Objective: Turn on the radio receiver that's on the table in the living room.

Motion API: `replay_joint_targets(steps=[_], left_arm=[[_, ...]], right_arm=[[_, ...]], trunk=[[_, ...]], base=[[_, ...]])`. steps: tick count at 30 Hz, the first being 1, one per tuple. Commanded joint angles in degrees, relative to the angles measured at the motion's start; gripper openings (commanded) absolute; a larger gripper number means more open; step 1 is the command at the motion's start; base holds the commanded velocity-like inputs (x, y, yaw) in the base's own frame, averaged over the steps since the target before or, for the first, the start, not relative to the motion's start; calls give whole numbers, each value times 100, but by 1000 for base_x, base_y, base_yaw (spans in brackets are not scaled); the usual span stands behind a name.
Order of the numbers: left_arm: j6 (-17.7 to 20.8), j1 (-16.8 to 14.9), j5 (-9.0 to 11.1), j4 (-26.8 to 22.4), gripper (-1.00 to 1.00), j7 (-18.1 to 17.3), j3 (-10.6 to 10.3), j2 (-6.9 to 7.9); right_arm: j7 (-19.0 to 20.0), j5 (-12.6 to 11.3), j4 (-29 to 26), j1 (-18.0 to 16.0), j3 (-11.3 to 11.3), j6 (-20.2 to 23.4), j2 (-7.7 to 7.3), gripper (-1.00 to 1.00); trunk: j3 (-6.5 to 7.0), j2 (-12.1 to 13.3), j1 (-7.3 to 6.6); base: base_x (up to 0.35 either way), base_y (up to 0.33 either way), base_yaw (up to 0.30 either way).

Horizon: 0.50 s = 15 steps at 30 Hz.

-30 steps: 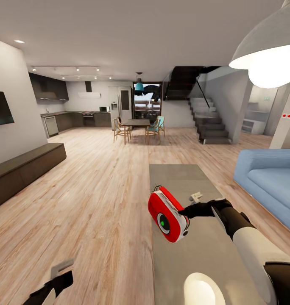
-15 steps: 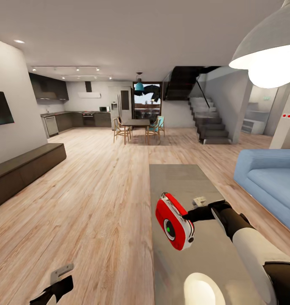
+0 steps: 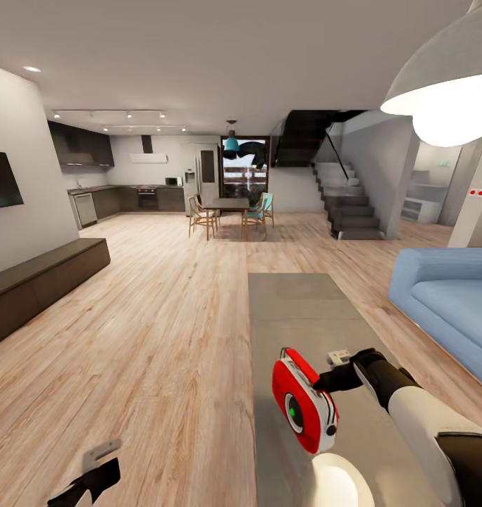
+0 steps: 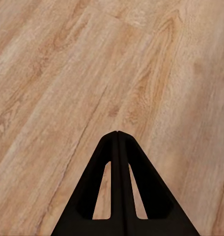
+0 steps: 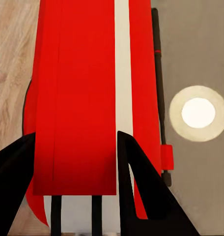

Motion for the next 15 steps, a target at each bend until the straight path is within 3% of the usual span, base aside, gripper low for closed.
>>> replay_joint_targets(steps=[1, 5, 9, 15], left_arm=[[7, 0, -13, 0, -100, 15, -15, -22], [11, 0, -6, 0, -100, 26, -15, -16], [4, 0, -11, 0, -100, 35, -14, -35], [2, 0, -17, 0, -100, 43, -7, -38]], right_arm=[[-5, -23, 134, -4, -15, -17, -2, -100], [-1, -20, 239, 1, -15, -113, -3, -100], [1, -25, 396, 2, -15, -495, 3, -100], [-6, -26, 441, 2, -15, -603, 6, -100]], trunk=[[1, 0, 0], [1, 0, 0], [-71, -161, 88], [-179, -401, 219]], base=[[0, 0, 0], [0, 0, 0], [0, 0, 0], [0, 0, 0]])
